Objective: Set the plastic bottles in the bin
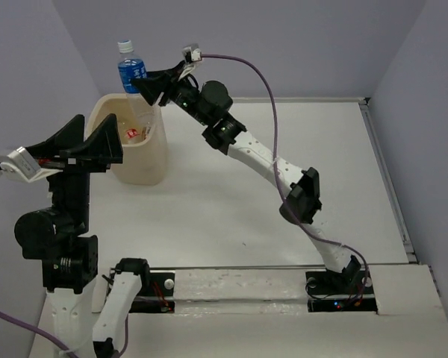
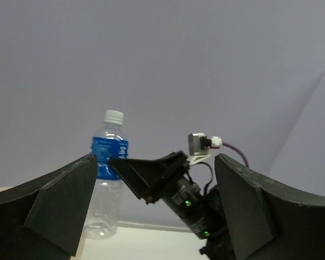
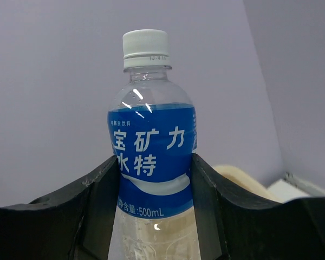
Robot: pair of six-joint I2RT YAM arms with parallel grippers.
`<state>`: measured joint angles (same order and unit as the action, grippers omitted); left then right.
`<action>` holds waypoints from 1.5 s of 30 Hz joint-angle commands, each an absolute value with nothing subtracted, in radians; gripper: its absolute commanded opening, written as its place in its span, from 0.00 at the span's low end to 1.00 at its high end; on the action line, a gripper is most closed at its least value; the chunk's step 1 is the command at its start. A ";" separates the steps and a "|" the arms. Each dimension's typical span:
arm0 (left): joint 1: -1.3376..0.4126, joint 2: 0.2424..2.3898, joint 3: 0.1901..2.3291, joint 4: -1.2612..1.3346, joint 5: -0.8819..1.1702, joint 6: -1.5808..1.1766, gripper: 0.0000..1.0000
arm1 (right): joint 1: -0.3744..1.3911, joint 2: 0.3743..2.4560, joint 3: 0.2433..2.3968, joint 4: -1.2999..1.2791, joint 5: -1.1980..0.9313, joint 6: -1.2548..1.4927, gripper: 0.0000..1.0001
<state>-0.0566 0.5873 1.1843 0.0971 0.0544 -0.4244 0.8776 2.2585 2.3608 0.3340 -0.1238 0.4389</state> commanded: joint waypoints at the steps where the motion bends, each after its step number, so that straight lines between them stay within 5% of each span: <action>1: -0.104 0.607 1.109 0.124 0.161 -0.436 0.99 | 0.894 2.476 2.704 0.436 -0.068 0.405 0.30; 4: -0.133 0.614 1.094 0.132 0.183 -0.434 0.99 | 0.907 2.537 2.663 0.617 0.027 0.342 0.30; 6: -0.141 0.614 1.091 0.133 0.183 -0.434 0.99 | 0.916 2.626 2.713 0.637 0.049 0.318 0.40; 13: -0.120 0.615 1.058 0.166 0.184 -0.456 0.99 | 0.937 2.714 2.721 0.672 0.043 0.287 0.52; 21: -0.092 0.615 1.080 0.140 0.112 -0.422 0.99 | 0.948 2.527 2.565 0.637 -0.026 0.259 1.00; 24: -0.092 0.618 1.120 0.109 0.089 -0.411 0.99 | 0.948 2.403 2.498 0.617 -0.064 0.268 1.00; 28: -0.094 0.611 1.135 0.101 0.112 -0.423 0.99 | 0.948 2.120 2.141 0.720 -0.063 0.276 1.00; 32: -0.094 0.592 1.091 0.119 0.202 -0.449 0.99 | 0.948 1.765 1.447 0.926 0.017 0.249 0.97; 35: -0.094 0.592 1.020 0.181 0.335 -0.483 0.99 | 0.948 1.500 1.066 0.959 0.158 0.241 0.62; 36: -0.095 0.594 0.999 0.201 0.385 -0.494 0.99 | 0.948 1.433 0.984 0.951 0.188 0.244 0.24; 38: -0.095 0.609 0.936 0.266 0.519 -0.529 0.99 | 0.948 1.233 0.837 0.895 0.291 0.259 0.00; 43: -0.113 0.611 0.824 0.325 0.667 -0.557 0.99 | 0.948 0.775 0.467 0.513 0.545 0.331 0.04; 45: -0.124 0.597 0.793 0.336 0.689 -0.552 0.99 | 0.948 0.624 0.414 0.367 0.600 0.377 0.34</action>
<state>-0.1066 0.6151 0.8299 0.2390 0.5266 -0.5259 0.9489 0.8467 0.5011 0.6437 0.3637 0.3058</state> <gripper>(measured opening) 0.990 0.135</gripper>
